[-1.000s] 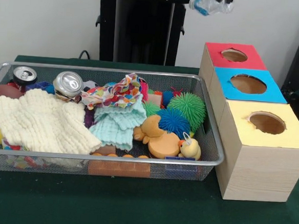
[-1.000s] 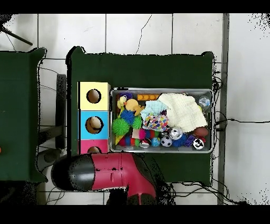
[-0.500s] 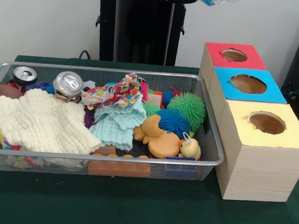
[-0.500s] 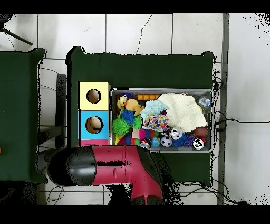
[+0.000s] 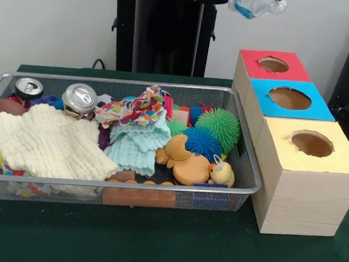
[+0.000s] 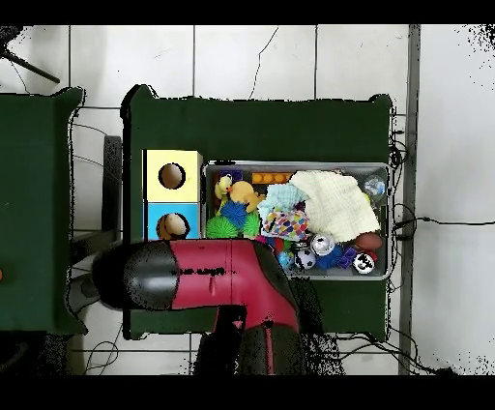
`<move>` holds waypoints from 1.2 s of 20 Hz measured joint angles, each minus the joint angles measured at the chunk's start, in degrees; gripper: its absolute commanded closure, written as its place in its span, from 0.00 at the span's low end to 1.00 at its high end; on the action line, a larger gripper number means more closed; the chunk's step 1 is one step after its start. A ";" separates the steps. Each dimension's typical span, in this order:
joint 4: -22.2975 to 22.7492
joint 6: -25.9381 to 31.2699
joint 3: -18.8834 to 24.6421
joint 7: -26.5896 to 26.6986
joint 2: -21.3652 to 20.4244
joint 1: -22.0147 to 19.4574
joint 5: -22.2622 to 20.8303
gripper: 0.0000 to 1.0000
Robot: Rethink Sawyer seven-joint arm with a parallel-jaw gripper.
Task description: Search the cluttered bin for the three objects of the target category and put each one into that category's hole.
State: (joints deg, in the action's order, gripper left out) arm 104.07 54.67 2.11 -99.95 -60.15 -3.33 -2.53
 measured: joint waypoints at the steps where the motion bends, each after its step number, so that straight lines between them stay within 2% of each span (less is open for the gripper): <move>1: -1.29 -0.01 0.01 0.00 1.12 -0.01 0.01 1.00; 4: -3.86 -0.02 0.03 0.00 3.26 -0.02 0.01 1.00; 5: -6.14 0.01 0.12 0.00 5.06 -0.08 -0.01 1.00; 14: -14.58 1.25 0.28 0.00 10.86 -0.58 -0.01 1.00; 24: -24.92 8.82 0.31 0.00 16.60 -0.75 0.09 1.00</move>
State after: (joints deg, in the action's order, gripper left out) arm 79.16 63.48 2.42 -99.95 -43.55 -4.08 -2.43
